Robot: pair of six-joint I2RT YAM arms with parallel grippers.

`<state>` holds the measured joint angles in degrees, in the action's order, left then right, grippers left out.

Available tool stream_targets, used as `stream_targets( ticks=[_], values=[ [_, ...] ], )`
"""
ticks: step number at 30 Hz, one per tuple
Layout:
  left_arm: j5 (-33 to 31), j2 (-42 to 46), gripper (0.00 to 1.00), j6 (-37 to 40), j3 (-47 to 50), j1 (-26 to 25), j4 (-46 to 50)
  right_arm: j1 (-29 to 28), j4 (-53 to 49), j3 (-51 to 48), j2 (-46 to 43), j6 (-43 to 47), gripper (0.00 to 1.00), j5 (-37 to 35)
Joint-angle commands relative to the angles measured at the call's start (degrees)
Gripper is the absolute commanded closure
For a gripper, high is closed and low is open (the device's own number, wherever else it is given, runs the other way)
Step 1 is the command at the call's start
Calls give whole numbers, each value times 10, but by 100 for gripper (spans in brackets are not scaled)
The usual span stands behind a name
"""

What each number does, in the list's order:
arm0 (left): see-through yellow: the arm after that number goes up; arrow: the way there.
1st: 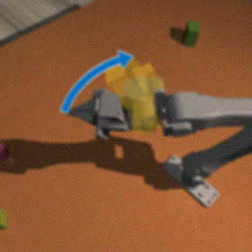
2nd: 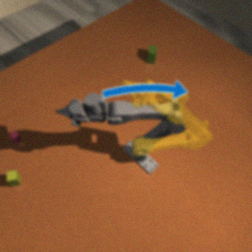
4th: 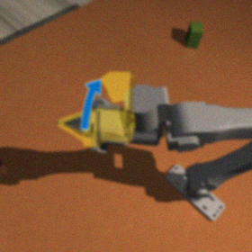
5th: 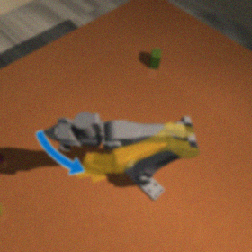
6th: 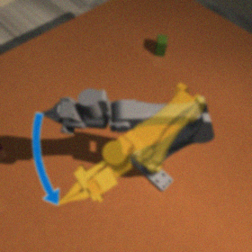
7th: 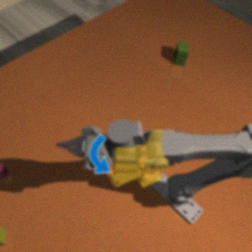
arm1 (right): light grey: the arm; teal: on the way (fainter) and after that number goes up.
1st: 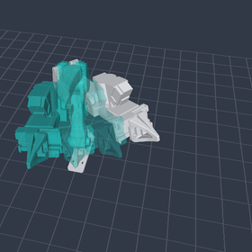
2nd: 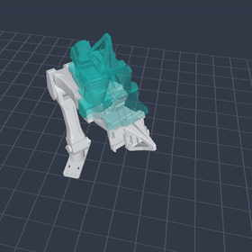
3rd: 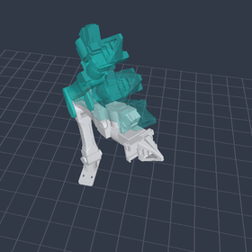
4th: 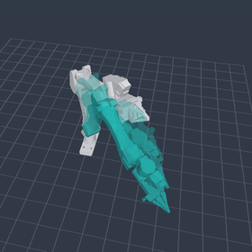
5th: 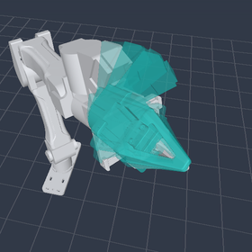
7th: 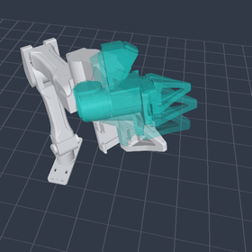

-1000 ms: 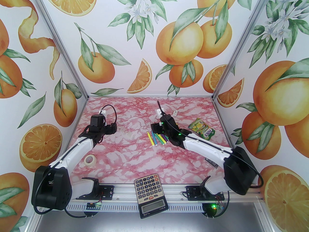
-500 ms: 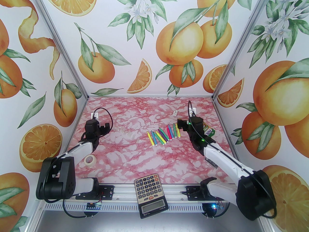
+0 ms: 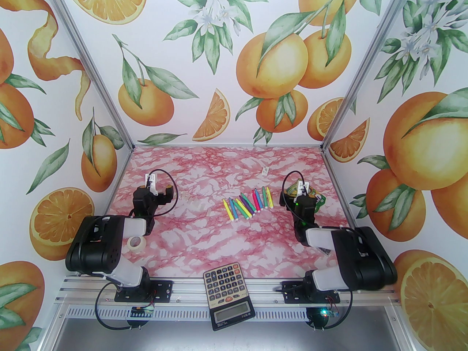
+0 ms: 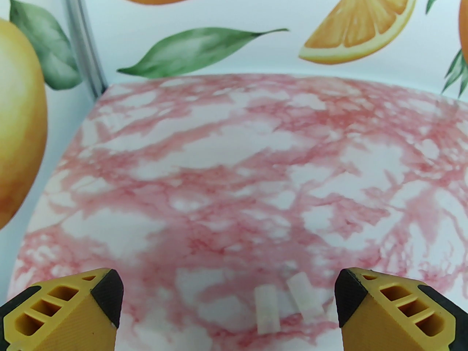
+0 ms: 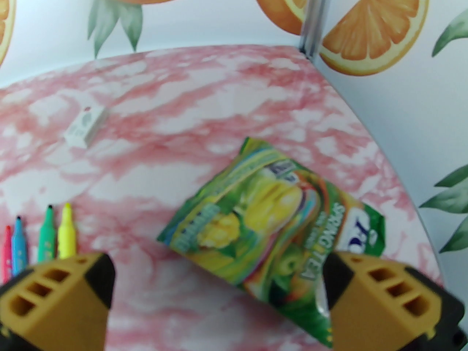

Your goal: Open the pen caps

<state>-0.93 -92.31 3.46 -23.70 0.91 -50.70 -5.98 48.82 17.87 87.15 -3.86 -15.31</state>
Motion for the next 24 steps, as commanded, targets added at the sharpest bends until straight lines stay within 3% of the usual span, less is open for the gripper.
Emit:
stream_targets(
  ticks=[1, 6, 24],
  values=[
    [19, -16, 0, 24, -1, -10, -44, 0, 105, 11, 24, 2, 0, 22],
    [18, -23, 0, 22, -7, -10, -46, 2, 49, 32, 16, -8, 0, 11],
    [16, -19, 0, 24, -5, -10, -41, 1, 55, 32, 20, -4, 0, 17]
  ],
)
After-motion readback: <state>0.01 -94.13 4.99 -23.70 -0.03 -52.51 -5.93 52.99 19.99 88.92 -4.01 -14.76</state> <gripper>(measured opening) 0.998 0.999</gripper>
